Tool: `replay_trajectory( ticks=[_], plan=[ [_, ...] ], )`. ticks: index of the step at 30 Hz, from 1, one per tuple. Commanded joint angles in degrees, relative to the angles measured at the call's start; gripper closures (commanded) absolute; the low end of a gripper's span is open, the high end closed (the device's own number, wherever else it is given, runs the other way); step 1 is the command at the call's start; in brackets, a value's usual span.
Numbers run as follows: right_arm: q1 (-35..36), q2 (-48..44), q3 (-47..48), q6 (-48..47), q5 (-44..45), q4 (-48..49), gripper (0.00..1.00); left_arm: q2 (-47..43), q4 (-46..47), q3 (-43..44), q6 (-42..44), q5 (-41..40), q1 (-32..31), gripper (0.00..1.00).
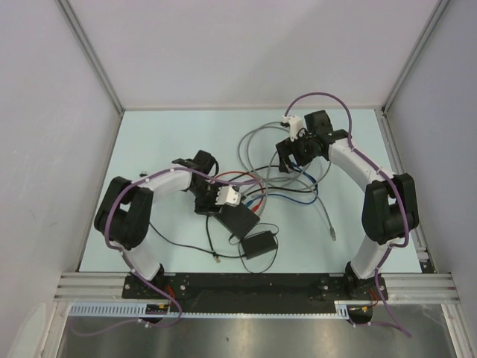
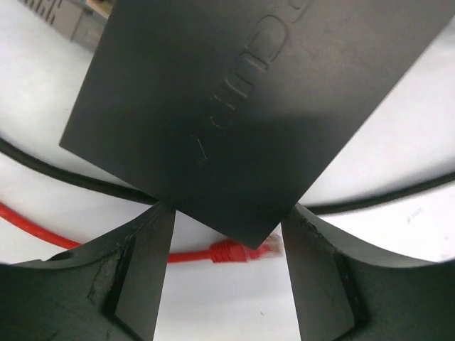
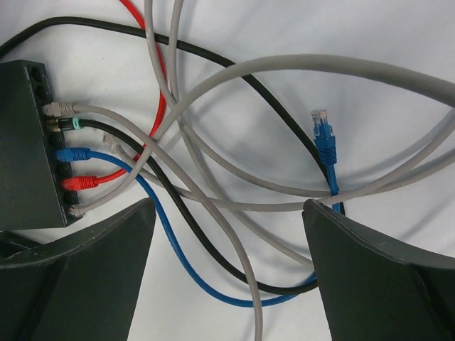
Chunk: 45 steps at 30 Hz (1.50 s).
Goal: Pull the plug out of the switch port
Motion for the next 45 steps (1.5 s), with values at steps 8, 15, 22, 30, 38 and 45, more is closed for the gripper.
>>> replay_trajectory(
  ticks=[8, 15, 22, 30, 38, 45],
  plan=[
    [-3.3, -2.0, 0.0, 1.1, 1.2, 0.4, 0.09, 13.1, 17.5, 16.2, -11.2, 0.3, -0.2, 0.35],
    [-4.4, -1.2, 0.1, 2.2, 0.6, 1.6, 0.09, 22.6, 19.5, 30.6, -16.2, 0.1, 0.1, 0.34],
    [-4.4, -0.4, 0.1, 1.9, 0.6, 1.9, 0.09, 26.4, 21.9, 42.5, -29.5, -0.3, 2.5, 0.32],
    [-0.6, -0.4, 0.1, -0.8, 0.7, 2.4, 0.1, 10.4, 16.2, 36.2, -49.9, 8.0, 6.1, 0.28],
    [5.3, 4.3, 0.1, -6.0, 1.3, 4.4, 0.16, 4.4, 18.4, 17.5, -64.5, 14.6, 9.4, 0.3],
    [10.8, 6.9, 0.0, -15.7, 3.7, 2.9, 0.01, 4.4, 23.8, 13.5, -75.1, 17.5, 15.4, 0.3]
  ],
)
